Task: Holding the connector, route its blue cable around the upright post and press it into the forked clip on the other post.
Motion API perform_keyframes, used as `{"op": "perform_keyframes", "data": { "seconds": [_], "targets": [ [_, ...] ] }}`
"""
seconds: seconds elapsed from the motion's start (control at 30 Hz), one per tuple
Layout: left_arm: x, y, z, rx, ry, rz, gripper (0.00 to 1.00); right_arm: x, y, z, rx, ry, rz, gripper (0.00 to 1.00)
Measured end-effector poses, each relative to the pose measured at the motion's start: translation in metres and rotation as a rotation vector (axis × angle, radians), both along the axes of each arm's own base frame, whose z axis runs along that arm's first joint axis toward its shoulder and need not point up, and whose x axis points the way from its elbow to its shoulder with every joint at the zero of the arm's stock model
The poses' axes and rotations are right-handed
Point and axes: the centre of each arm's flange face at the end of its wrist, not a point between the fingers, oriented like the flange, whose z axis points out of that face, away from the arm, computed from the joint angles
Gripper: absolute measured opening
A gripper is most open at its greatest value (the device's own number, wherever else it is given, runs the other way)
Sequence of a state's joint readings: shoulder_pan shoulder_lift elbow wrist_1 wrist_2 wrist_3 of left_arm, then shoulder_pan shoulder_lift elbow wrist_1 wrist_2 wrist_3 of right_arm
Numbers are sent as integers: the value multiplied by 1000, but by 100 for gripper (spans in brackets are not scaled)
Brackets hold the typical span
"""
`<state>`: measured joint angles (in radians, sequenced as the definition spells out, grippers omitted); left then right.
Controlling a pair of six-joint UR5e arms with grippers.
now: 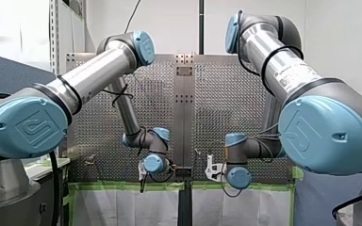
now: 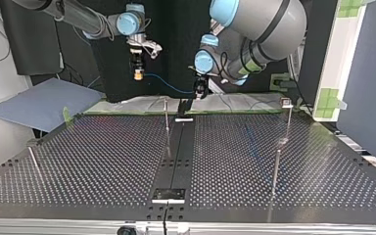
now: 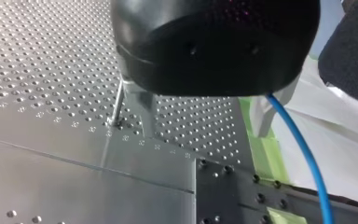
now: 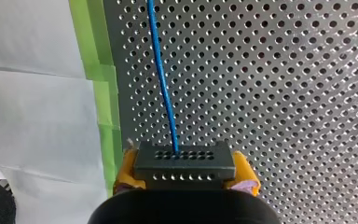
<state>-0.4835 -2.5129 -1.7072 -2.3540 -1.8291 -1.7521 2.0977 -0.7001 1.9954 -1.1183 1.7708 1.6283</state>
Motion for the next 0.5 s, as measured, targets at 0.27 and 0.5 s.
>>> {"op": "perform_keyframes", "data": {
  "seconds": [0.27,0.5],
  "targets": [
    [3,-5,3,-22,-39,-5,100,-1,-9,1,-12,-3,-5,0],
    [0,-13,5,-31,-61,-20,100,5,-20,-5,-18,-8,21,0]
  ]
}}
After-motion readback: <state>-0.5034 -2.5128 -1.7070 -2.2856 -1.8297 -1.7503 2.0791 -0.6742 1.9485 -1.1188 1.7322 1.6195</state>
